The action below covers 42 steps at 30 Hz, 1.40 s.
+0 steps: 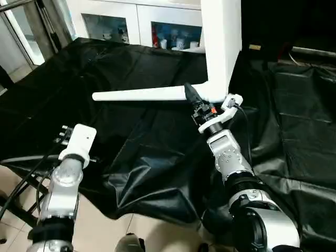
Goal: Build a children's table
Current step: Flip table
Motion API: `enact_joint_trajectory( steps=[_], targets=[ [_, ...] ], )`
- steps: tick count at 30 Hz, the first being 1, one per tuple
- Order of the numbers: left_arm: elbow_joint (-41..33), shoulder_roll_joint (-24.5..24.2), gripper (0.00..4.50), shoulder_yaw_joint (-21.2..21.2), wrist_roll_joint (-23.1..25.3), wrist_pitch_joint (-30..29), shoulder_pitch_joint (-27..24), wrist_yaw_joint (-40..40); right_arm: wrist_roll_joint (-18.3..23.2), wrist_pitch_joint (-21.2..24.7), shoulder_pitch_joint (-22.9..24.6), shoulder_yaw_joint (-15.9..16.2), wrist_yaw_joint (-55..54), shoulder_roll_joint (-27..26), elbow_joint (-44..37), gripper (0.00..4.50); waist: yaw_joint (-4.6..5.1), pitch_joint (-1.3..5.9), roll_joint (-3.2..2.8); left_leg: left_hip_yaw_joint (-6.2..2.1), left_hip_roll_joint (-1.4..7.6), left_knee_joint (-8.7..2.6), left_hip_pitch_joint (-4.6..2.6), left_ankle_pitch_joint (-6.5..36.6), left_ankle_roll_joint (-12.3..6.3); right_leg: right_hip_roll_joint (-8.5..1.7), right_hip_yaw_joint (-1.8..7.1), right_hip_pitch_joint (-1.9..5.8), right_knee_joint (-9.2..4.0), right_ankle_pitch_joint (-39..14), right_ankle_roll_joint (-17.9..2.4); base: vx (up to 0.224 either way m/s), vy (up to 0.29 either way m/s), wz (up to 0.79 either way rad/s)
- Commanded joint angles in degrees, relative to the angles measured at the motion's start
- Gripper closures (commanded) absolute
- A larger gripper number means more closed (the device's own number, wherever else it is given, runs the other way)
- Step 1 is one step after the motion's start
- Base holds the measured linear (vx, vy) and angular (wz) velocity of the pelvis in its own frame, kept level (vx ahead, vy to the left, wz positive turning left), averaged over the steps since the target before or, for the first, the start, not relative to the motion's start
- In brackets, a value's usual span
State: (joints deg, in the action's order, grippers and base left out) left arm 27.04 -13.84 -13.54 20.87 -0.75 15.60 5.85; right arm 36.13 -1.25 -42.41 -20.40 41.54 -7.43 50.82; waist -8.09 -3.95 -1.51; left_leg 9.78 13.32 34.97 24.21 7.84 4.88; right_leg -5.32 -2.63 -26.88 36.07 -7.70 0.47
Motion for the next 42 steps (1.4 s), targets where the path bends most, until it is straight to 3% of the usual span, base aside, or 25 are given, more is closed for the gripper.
enact_joint_trajectory(
  steps=[1,6,27,28,29,30,31,32,33,34,35,42],
  targets=[
    [-21.91,-6.34,4.38,5.18,-12.84,3.53,57.21,11.75,-0.17,-0.63,-1.57,2.16,2.47,-1.02,-2.93,2.59,0.22,5.84,0.26,0.58,-0.87,-3.72,-1.59,16.07,-2.47,-1.31,0.79,3.76,-3.92,-12.71,-10.57,0.000,0.000,0.00],
    [-21.91,-6.34,4.50,5.18,-12.84,3.53,57.21,11.75,-0.17,-0.63,-1.57,2.16,2.47,-1.02,-2.93,2.59,0.22,5.95,0.18,0.67,-0.87,-3.70,-1.55,14.58,-3.57,-1.27,0.73,3.89,-3.78,-10.71,-11.39,0.000,0.000,0.00],
    [-21.91,-6.34,4.50,5.18,-12.84,3.53,57.21,11.75,-0.17,-0.63,-1.57,2.16,2.47,-1.02,-2.93,2.59,0.23,5.80,0.29,0.72,-0.73,-3.84,-1.58,15.66,-3.57,-1.37,0.77,3.86,-4.13,-12.43,-10.80,0.000,0.000,0.00],
    [-24.64,-6.42,4.29,1.72,-15.34,4.30,48.32,9.69,-3.75,1.48,1.77,5.34,1.05,2.82,-14.70,2.24,1.05,5.65,3.10,1.31,-0.74,-3.77,-1.39,15.26,-4.24,-1.15,0.82,3.99,-4.47,-12.83,-10.48,0.000,0.000,0.00],
    [-27.59,-2.08,4.29,2.17,-21.00,1.50,35.26,12.58,-9.51,1.73,10.14,9.36,0.47,6.03,-20.56,2.24,0.43,5.50,2.51,0.93,-0.98,-3.95,-1.19,12.70,-3.86,-1.25,0.79,4.56,-3.82,-12.44,-9.71,0.000,0.000,0.00],
    [-27.59,-2.08,4.08,2.17,-21.00,1.50,35.26,12.58,-9.51,1.73,10.14,9.36,0.47,6.03,-20.56,1.86,-0.45,5.98,-0.18,1.13,-0.24,-3.35,-3.08,11.90,-4.23,-0.46,1.12,2.85,-4.39,-7.14,-8.74,0.000,0.000,0.00],
    [-27.59,-2.08,4.05,2.17,-21.00,1.50,35.26,12.58,-9.51,1.73,10.14,9.36,0.47,6.03,-20.56,1.79,-0.02,6.23,0.88,0.95,-0.75,-3.52,-1.60,9.67,-4.79,-0.67,0.91,4.62,-3.39,-3.13,-10.12,0.067,0.022,0.10],
    [-27.59,-2.08,3.99,2.17,-21.00,1.50,35.26,12.58,-9.51,1.73,10.14,9.36,0.47,6.03,-20.56,1.71,-0.02,6.36,1.07,0.92,-0.79,-3.54,-1.51,8.83,-5.09,-0.84,0.84,4.78,-3.25,-2.29,-10.34,0.062,0.034,-0.04],
    [-27.59,-2.08,3.90,2.17,-21.00,1.50,35.26,12.58,-9.51,1.73,10.14,9.36,0.47,6.03,-20.56,1.63,0.38,6.34,1.03,1.11,-0.92,-3.33,-1.55,8.68,-6.12,-0.91,0.89,4.47,-3.37,-2.75,-10.88,0.062,0.034,-0.04],
    [-27.59,-2.08,3.81,2.17,-21.00,1.50,35.26,12.58,-9.51,1.73,10.14,9.36,0.47,6.03,-20.56,1.50,0.48,6.32,0.85,1.04,-0.95,-3.42,-1.39,8.93,-6.30,-1.09,0.89,4.64,-3.45,-3.91,-10.88,0.000,0.000,0.00],
    [-27.59,-2.08,3.72,2.17,-21.00,1.50,35.26,12.58,-9.51,1.73,10.14,9.36,0.47,6.03,-20.56,1.40,0.41,6.35,0.43,1.14,-0.76,-3.36,-1.81,10.21,-6.36,-1.16,0.98,4.25,-3.95,-6.31,-10.82,0.000,0.000,0.00],
    [-27.59,-2.08,3.25,2.17,-21.00,1.50,35.26,12.58,-9.51,1.73,10.14,9.36,0.47,6.03,-20.56,0.80,1.06,5.87,0.51,0.95,-0.61,-4.11,-1.98,15.39,-4.12,-1.16,0.89,4.30,-4.82,-13.42,-8.84,0.000,0.000,0.00]
  ],
)
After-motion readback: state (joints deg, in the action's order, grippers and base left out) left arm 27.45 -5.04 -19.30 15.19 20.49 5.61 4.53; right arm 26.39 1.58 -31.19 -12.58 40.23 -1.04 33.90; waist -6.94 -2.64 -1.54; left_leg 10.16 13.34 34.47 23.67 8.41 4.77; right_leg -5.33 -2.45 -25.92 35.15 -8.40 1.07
